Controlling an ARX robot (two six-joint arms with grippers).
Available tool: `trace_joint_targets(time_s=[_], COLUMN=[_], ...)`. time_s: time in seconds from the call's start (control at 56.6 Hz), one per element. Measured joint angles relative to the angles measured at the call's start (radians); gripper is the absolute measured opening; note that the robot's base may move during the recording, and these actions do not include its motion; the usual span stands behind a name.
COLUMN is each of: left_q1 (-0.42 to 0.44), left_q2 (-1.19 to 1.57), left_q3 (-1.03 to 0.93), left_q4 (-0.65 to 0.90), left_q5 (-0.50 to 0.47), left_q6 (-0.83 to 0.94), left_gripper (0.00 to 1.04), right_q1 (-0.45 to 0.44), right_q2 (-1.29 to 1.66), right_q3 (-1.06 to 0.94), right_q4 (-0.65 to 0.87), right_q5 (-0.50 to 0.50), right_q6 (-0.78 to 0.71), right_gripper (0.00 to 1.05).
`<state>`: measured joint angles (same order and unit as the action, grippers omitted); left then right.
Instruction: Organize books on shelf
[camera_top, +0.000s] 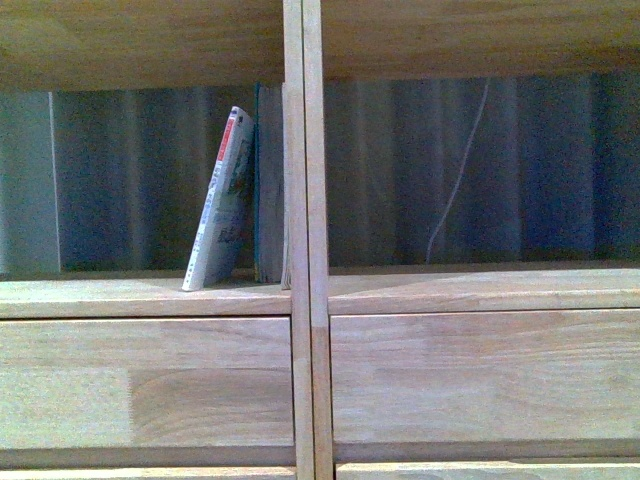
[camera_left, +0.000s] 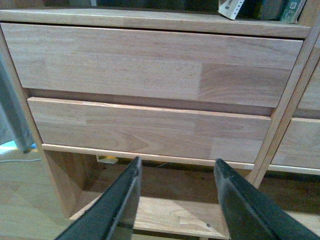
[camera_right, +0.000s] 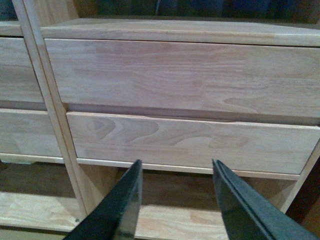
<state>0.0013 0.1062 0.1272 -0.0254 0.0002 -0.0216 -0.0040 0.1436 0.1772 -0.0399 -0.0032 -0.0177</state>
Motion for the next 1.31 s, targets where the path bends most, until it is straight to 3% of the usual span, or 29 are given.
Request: trace_joint_targets(time_s=[0.212, 0.265, 1.308], left_q1=[0.000, 0.000, 0.000], left_q2=[-0.027, -0.033, -0.100], left_q3=[-0.038, -0.045, -0.115], left_q4=[0.009, 0.012, 0.021], left_q5=[0.000, 0.000, 0.000], left_q6=[0.009, 0.011, 0.014], left_gripper=[0.03, 0.03, 0.03], right_q1=[0.000, 0.000, 0.000], right_q2=[-0.037, -0.047, -0.137], right_q3=[-0.051, -0.065, -0.163], right_q4=[0.015, 0.019, 0.036], right_q5=[0.000, 0.000, 0.000], right_q6=[0.003, 0.003, 0.007], right_gripper=[0.10, 0.03, 0.03])
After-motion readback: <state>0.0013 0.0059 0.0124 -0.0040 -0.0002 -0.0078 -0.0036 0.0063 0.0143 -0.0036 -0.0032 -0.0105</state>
